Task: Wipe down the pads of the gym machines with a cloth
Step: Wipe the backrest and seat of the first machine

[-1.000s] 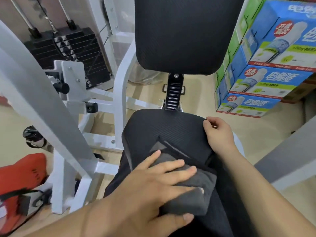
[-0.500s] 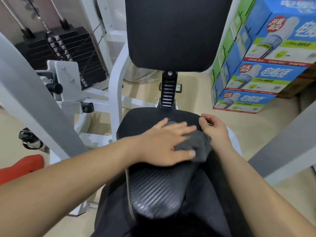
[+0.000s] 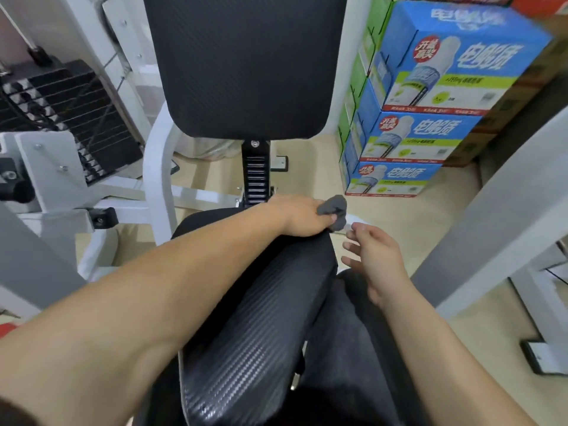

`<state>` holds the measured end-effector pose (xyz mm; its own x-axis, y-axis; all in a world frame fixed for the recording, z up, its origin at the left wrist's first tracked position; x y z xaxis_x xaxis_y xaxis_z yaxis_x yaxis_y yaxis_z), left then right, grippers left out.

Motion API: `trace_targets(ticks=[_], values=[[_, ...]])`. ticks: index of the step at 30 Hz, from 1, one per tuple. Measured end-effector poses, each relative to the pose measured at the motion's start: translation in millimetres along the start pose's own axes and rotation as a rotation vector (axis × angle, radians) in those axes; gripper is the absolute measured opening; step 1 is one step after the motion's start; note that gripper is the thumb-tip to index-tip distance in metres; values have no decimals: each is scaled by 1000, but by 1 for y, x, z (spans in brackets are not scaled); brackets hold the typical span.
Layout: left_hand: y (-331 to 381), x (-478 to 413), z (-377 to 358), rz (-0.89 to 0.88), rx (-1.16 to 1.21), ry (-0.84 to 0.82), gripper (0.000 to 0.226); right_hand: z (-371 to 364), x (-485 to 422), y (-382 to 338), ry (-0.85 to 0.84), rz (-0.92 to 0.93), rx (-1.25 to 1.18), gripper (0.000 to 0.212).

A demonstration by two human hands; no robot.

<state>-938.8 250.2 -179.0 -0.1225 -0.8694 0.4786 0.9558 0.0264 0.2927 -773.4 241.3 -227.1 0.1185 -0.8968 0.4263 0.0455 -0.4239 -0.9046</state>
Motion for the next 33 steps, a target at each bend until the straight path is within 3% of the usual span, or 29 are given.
trace_targets(ticks=[4, 7, 10, 13, 15, 17, 20, 26, 30, 33], values=[[35, -8, -9, 10, -153, -56, 44, 21, 6, -7, 64, 36, 68, 20], [54, 16, -22, -162, -284, 19, 52, 28, 6, -23, 93, 112, 157, 17], [71, 65, -37, -398, -206, 68, 47, 14, 8, -35, 54, 163, 259, 16], [77, 130, -51, -638, -102, 110, 25, -15, 10, -44, -47, 246, 396, 15], [68, 166, -55, -711, 3, 133, 14, -36, 11, -50, -116, 301, 494, 13], [57, 188, -54, -728, 101, 179, 18, -52, 11, -55, -162, 342, 614, 16], [24, 188, -42, -635, 212, 264, 28, -66, 6, -62, -205, 365, 692, 17], [-54, 98, -21, -182, 32, 210, 51, -80, -2, -57, -197, 375, 759, 22], [-74, 47, -3, 10, 109, 208, 49, -89, 2, -56, -213, 344, 818, 24], [-88, 41, 5, 82, 202, 197, 31, -100, 7, -64, -241, 388, 947, 21]])
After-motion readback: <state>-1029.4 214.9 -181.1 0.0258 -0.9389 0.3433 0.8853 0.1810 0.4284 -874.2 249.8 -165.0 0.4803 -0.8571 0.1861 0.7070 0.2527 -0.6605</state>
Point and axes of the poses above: each hand's wrist, its own x-axis away from the middle knuckle, its own z-axis out of the back of the hand, y = z × x, the point moved 8 cm from there along -x, towards the middle knuckle, and after that the axes turned 4 degrees about -y, right-handed, at the moved point
